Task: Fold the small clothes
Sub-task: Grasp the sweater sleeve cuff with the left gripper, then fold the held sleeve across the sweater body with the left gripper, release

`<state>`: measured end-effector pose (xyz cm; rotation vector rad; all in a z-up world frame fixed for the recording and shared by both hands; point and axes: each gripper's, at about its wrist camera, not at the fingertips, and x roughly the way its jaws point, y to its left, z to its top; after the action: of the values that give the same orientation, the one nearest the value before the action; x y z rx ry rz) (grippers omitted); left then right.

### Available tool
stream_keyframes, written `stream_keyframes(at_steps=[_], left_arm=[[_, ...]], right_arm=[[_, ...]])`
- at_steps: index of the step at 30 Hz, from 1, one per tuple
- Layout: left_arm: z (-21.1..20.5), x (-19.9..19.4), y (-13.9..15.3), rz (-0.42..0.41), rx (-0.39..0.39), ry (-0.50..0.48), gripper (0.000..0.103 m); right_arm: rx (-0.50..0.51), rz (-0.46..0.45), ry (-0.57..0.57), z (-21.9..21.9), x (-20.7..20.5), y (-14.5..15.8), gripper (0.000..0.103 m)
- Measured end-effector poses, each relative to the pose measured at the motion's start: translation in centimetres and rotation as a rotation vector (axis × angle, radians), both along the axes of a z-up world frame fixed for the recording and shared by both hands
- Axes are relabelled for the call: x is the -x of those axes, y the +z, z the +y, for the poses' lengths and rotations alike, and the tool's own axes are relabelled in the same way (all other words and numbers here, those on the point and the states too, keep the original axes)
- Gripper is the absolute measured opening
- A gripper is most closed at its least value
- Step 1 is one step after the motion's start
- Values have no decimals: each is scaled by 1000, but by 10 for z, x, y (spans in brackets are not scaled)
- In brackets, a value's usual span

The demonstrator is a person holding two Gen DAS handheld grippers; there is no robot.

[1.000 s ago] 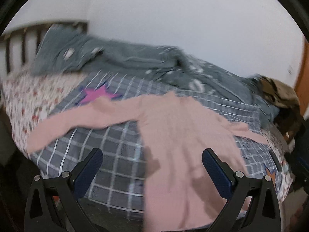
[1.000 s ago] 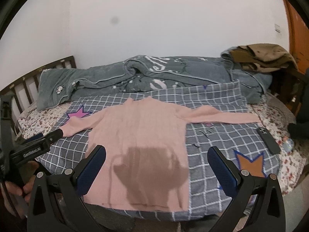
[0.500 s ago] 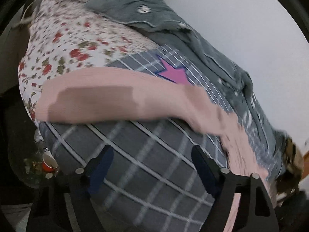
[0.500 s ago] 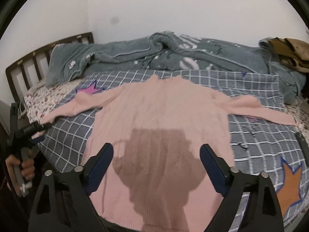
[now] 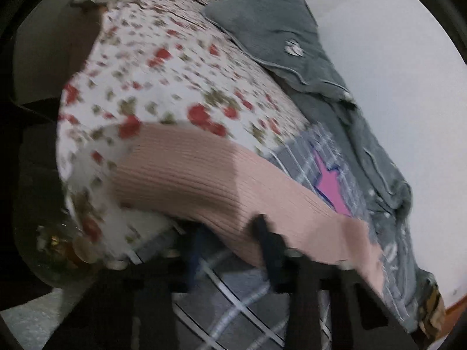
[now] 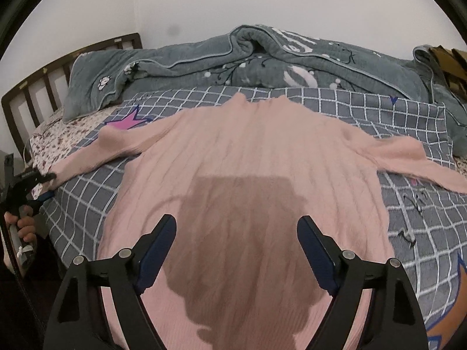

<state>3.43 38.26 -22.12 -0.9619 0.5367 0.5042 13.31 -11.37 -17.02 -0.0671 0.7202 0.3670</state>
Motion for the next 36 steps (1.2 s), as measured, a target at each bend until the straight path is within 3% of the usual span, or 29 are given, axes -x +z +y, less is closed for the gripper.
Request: stream_keyframes(at_steps=[1,6,8,12,17,22,24,28,32,36], left_arm=[[2,1,3,0,-10,2,14],[-3,-8,42,30,-159,21,11],[-17,-20,66,48,-258,12,11],[-49,-47,105,31,-365,-33,11],[-112,-104,147,-31,-434,-167,11],[-212,-183,174,-80,-499,-373,11],[-263,-216,175,-91,-518,-477,11],[-360,-260,159,-84,-540,-656,11],[-446,-286,123,-41,-569,-847,11],[-503,-290,68,84,-572,-993,14]], right_arm=[[3,-13,-3,-2,-5,3,84],[8,-76,-2,-18,-27,22,84],[7,-103,1,-26,-34,29,84],[11,-148,-4,-49,-48,33,84],[-84,-140,-58,-94,-64,23,84],[-121,-128,-175,-144,-73,21,84],[-162,-133,-204,-165,-71,24,84],[-124,-170,-301,-193,-71,25,84],[-151,-171,-334,-213,-73,22,84],[-151,-150,-365,-226,-81,16,84]])
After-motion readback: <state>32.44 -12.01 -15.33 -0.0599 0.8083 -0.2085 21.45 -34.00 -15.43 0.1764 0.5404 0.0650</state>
